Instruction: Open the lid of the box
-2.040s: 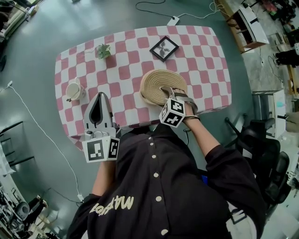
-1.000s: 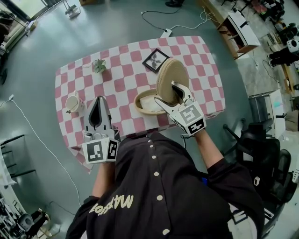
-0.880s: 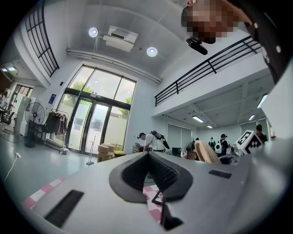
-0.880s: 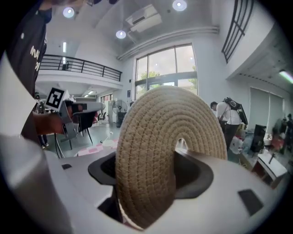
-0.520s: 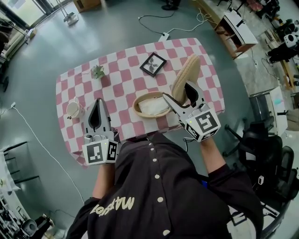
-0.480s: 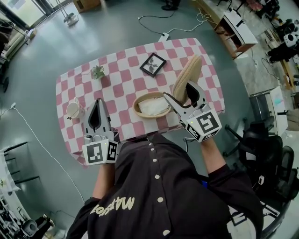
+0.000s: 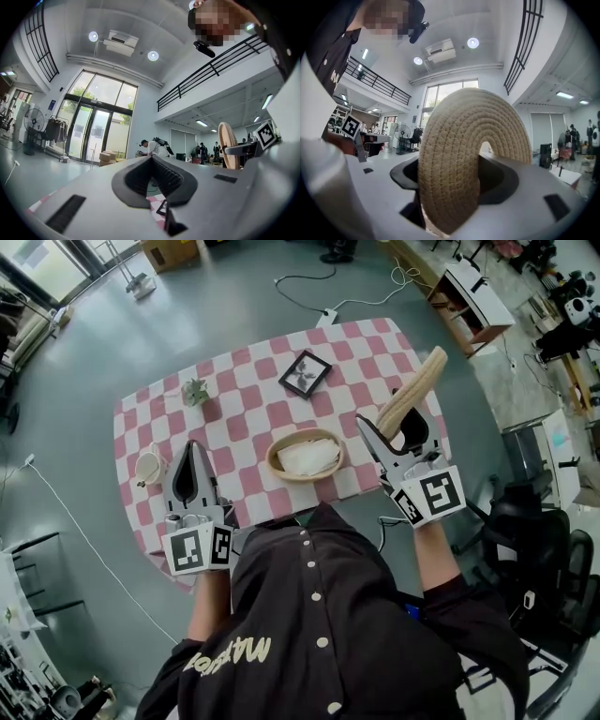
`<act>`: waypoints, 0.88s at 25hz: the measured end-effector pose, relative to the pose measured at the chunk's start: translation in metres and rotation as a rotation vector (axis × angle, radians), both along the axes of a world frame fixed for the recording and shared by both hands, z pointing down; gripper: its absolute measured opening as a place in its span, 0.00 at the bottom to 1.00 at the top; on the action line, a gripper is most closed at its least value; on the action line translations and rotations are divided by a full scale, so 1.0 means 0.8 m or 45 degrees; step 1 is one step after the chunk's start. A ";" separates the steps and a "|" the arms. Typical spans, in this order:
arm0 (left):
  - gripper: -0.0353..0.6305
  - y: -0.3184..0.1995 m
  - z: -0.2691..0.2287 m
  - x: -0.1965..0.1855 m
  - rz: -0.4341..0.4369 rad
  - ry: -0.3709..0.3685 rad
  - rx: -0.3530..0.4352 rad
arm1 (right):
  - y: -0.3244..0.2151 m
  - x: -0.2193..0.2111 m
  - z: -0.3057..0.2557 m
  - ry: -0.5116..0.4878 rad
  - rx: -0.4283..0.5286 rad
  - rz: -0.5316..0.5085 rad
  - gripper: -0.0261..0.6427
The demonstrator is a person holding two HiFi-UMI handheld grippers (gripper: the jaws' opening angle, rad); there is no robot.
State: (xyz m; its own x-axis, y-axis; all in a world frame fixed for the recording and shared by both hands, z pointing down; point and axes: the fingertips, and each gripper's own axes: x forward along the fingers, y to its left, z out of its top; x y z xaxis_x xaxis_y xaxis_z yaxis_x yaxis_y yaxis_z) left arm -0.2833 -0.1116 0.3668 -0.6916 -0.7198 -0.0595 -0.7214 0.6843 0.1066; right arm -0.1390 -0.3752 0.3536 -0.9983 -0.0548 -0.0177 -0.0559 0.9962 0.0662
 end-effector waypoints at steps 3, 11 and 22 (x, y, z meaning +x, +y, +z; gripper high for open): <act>0.07 0.004 -0.005 -0.006 -0.012 -0.010 0.004 | -0.015 0.008 -0.010 -0.029 0.008 0.054 0.51; 0.07 0.023 -0.013 -0.022 -0.068 -0.032 0.017 | -0.037 0.030 -0.023 -0.092 0.033 0.166 0.51; 0.07 0.064 -0.019 -0.044 -0.168 -0.045 0.010 | -0.058 0.045 -0.026 -0.144 0.011 0.276 0.51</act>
